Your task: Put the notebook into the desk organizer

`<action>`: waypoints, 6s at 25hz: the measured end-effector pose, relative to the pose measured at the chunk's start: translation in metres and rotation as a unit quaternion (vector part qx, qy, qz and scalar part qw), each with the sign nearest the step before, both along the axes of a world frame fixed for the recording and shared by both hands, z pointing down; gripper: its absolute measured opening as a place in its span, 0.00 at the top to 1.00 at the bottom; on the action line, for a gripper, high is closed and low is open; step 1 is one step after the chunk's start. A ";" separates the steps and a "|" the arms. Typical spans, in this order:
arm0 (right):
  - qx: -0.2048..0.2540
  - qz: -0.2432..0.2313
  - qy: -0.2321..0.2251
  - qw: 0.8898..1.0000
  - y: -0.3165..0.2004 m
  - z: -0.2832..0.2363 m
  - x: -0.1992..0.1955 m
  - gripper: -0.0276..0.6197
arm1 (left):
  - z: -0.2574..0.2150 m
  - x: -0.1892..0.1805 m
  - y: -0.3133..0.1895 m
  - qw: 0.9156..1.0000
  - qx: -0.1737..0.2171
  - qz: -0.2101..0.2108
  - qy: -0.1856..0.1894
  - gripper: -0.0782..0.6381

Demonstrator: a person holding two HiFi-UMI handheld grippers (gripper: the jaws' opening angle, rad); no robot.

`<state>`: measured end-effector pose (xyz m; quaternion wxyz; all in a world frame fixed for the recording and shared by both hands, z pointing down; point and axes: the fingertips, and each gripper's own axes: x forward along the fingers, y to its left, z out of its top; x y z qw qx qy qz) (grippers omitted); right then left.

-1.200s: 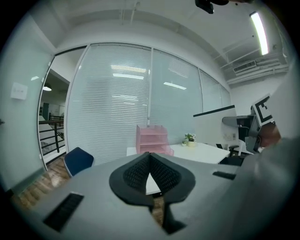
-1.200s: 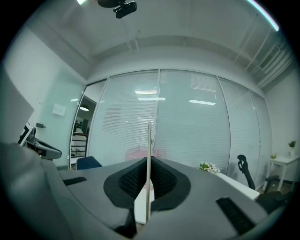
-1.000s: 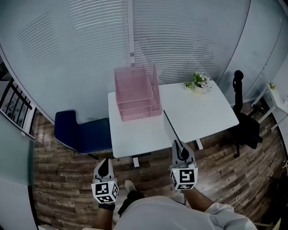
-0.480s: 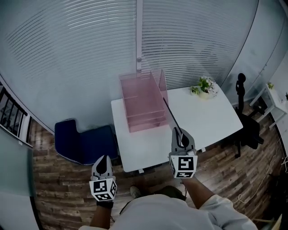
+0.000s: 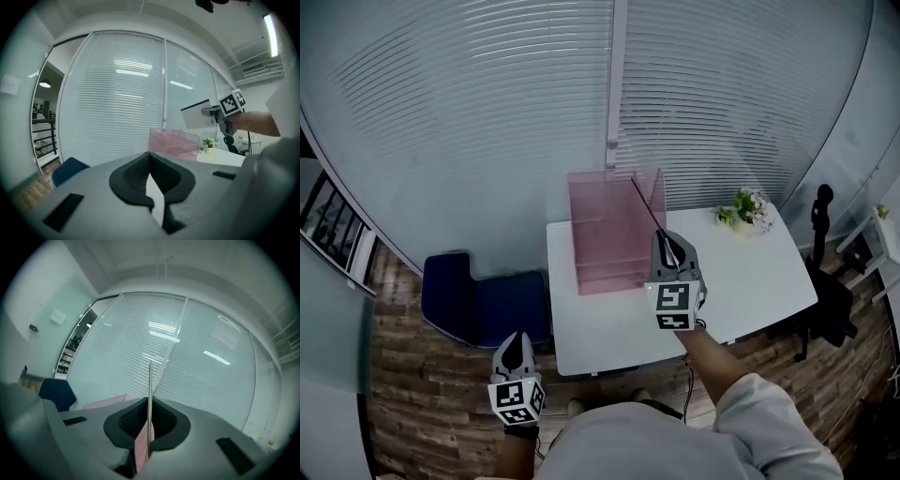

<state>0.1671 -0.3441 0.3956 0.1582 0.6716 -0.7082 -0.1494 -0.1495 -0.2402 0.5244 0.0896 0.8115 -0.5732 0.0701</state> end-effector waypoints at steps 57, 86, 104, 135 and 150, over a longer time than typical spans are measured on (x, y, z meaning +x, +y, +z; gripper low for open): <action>-0.422 -0.276 0.435 0.746 -0.118 0.189 -0.084 0.54 | 0.036 -0.065 0.016 0.994 -0.034 -0.099 0.021 0.88; -0.495 -0.331 0.320 0.737 -0.110 0.159 -0.088 0.37 | 0.033 -0.064 0.028 0.994 -0.032 -0.099 0.018 0.88; -0.298 -0.252 0.090 0.916 -0.039 0.070 -0.059 0.51 | 0.021 -0.019 0.005 0.999 -0.023 -0.024 0.006 0.88; -0.072 -0.105 -0.175 0.976 0.115 0.056 0.040 0.94 | 0.010 0.041 -0.022 0.999 -0.019 0.037 -0.022 0.88; -0.053 -0.095 -0.187 0.976 0.125 0.051 0.056 0.94 | 0.007 0.054 -0.017 0.999 -0.017 0.039 -0.028 0.88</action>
